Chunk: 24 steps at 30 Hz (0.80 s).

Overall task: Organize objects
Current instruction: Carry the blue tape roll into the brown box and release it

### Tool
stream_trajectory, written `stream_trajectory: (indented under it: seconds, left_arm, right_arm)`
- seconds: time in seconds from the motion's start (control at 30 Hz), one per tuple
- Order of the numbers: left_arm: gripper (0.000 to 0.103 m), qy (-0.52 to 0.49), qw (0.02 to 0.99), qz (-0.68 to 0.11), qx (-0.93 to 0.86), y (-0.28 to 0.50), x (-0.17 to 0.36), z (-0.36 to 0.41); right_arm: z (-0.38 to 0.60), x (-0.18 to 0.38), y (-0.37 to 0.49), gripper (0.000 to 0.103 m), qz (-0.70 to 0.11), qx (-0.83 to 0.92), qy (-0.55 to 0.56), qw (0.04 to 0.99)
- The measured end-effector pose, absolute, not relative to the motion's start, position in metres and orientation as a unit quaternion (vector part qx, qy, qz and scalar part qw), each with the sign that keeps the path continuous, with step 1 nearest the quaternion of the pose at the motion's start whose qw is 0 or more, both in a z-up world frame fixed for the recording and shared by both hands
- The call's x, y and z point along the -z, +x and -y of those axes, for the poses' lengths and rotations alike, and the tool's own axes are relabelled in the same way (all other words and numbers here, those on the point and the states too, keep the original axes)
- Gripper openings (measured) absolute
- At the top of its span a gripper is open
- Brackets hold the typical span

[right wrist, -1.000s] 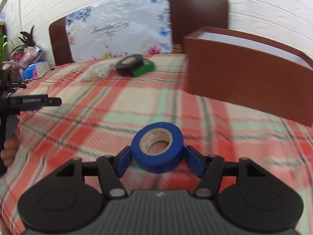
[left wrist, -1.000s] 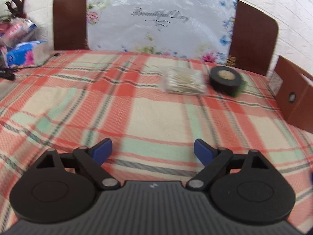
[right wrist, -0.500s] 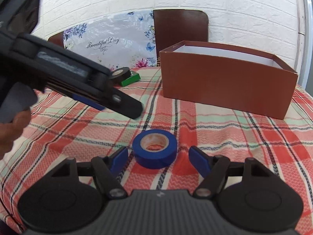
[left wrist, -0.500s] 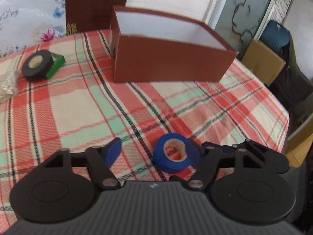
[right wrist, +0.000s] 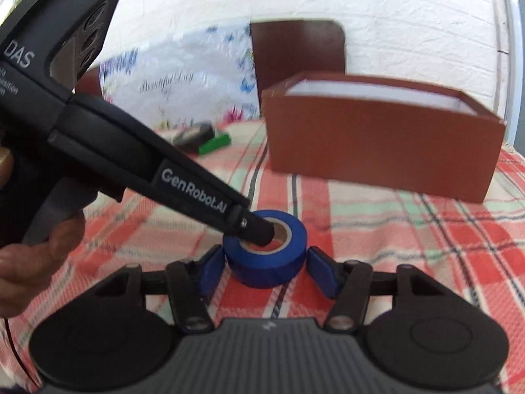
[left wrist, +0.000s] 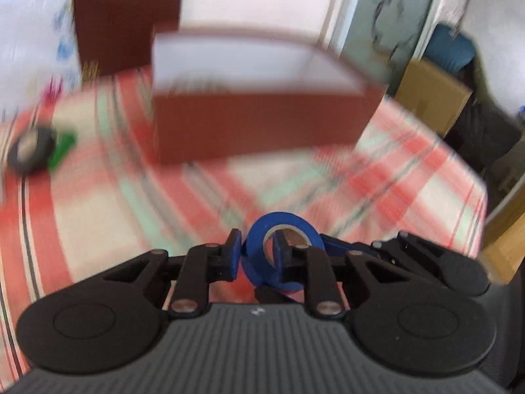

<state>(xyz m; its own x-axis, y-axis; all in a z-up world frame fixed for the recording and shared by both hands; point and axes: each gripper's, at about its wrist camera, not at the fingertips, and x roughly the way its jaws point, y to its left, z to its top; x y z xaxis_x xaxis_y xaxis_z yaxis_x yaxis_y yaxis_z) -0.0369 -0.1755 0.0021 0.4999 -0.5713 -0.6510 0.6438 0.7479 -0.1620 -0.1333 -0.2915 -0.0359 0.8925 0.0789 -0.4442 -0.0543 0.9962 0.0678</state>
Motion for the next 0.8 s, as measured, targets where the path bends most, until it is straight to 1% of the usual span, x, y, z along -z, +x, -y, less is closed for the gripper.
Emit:
stream_trajectory:
  seconds: [0.13, 0.23, 0.3, 0.33, 0.37, 0.4, 0.43, 0.47, 0.53, 0.67, 0.7, 0.8]
  left_arm:
    - [0.022, 0.051, 0.884, -0.294, 0.359, -0.014, -0.038, 0.202]
    - [0.023, 0.051, 0.894, -0.266, 0.357, 0.015, -0.053, 0.227]
    - [0.023, 0.039, 0.895, -0.264, 0.357, 0.037, -0.057, 0.244]
    - [0.03, 0.031, 0.893, -0.271, 0.358, 0.047, -0.056, 0.251]
    - [0.033, 0.026, 0.89, -0.282, 0.358, 0.058, -0.053, 0.258]
    - [0.041, 0.026, 0.888, -0.296, 0.351, 0.067, -0.049, 0.266]
    - [0.043, 0.026, 0.89, -0.307, 0.336, 0.071, -0.047, 0.269]
    - [0.043, 0.024, 0.892, -0.312, 0.326, 0.072, -0.045, 0.268]
    - [0.044, 0.018, 0.893, -0.306, 0.329, 0.068, -0.042, 0.261]
    - [0.045, 0.041, 0.906, -0.291, 0.304, 0.048, -0.044, 0.245]
    - [0.047, 0.045, 0.908, -0.288, 0.299, 0.042, -0.044, 0.238]
    - [0.054, 0.056, 0.913, -0.281, 0.291, 0.019, -0.043, 0.221]
  right_arm:
    - [0.301, 0.004, -0.118, 0.056, -0.147, 0.012, -0.017, 0.989]
    - [0.319, -0.014, -0.087, 0.056, -0.118, 0.035, -0.02, 0.992]
    - [0.333, -0.02, -0.065, 0.056, -0.106, 0.052, -0.016, 0.993]
    - [0.34, -0.02, -0.052, 0.057, -0.106, 0.061, -0.02, 0.992]
    - [0.346, -0.019, -0.04, 0.058, -0.11, 0.066, -0.022, 0.991]
    - [0.351, -0.016, -0.028, 0.06, -0.123, 0.073, -0.023, 0.989]
    - [0.357, -0.012, -0.017, 0.062, -0.142, 0.087, -0.02, 0.986]
    - [0.362, -0.009, -0.014, 0.062, -0.15, 0.094, -0.007, 0.984]
    - [0.37, -0.007, -0.024, 0.062, -0.14, 0.09, 0.027, 0.986]
    - [0.369, -0.005, -0.051, 0.064, -0.115, 0.117, 0.052, 0.985]
    - [0.369, -0.005, -0.059, 0.068, -0.114, 0.122, 0.065, 0.984]
    - [0.372, -0.005, -0.076, 0.07, -0.127, 0.111, 0.116, 0.979]
